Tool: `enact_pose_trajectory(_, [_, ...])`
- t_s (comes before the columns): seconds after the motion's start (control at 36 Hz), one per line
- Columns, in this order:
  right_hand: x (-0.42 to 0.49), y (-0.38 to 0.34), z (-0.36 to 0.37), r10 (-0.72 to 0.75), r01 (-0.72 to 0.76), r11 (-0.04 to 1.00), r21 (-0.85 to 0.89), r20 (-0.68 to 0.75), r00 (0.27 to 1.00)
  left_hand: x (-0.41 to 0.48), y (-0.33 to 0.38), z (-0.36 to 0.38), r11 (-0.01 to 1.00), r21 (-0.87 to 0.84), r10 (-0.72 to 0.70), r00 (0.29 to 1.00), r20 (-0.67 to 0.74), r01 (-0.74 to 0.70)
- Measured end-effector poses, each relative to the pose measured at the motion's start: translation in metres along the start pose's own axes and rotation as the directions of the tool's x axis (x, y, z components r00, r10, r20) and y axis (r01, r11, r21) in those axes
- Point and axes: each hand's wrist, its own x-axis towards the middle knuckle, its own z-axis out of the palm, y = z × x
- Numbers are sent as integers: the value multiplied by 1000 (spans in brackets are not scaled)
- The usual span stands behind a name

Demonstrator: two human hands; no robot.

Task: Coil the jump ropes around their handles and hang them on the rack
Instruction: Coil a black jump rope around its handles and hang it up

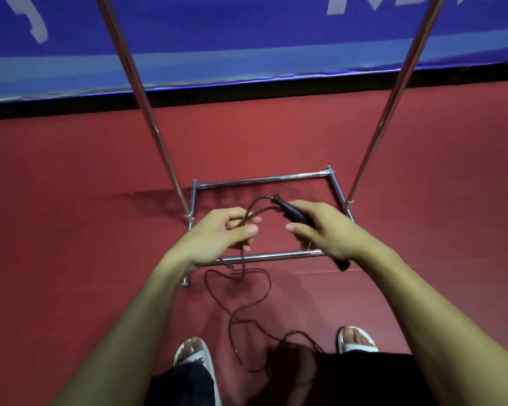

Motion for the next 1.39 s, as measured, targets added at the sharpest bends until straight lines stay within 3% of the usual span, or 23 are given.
enact_pose_trajectory(0.19, [-1,-4,1,-139,141,973,-183,26,990,3,20,16,997,49,57,998,17,-57])
enact_pose_trajectory(0.39, [-3,-9,5,-149,151,968,-200,26,988,0,15,32,995,33,97,988,-120,-94])
enact_pose_trajectory(0.56, [-6,-3,-9,80,-78,944,-321,-7,997,-5,14,29,983,-43,161,956,-247,-177])
enact_pose_trajectory(0.64, [-10,-3,-15,110,-111,975,-194,-15,994,-4,14,23,981,-24,178,945,-274,-192])
enact_pose_trajectory(0.69, [-12,-7,-14,101,-101,995,11,-20,995,-4,14,19,982,42,186,950,-251,-182])
enact_pose_trajectory(0.78, [-13,-11,-11,154,-109,951,290,-137,979,-5,12,18,976,157,182,958,-222,-149])
enact_pose_trajectory(0.89, [-11,-13,-10,209,-85,878,472,-216,954,-5,8,22,982,151,144,962,-233,-110])
enact_pose_trajectory(1.0, [-10,-14,-5,210,-66,866,496,-240,948,-5,11,27,992,-83,74,959,-274,-100])
enact_pose_trajectory(1.14, [-9,-16,0,246,-30,804,595,-286,926,-5,6,33,991,9,130,946,-298,-134])
enact_pose_trajectory(1.19, [-11,-18,1,231,-37,830,557,-282,931,-5,5,39,993,-21,102,930,-352,-117])
enact_pose_trajectory(1.31, [-13,-21,3,183,-75,894,441,-208,961,-1,12,48,942,-305,-13,892,-451,-140])
enact_pose_trajectory(1.39, [-13,-20,4,197,-63,864,499,-219,956,1,17,46,902,-407,-54,896,-442,-147])
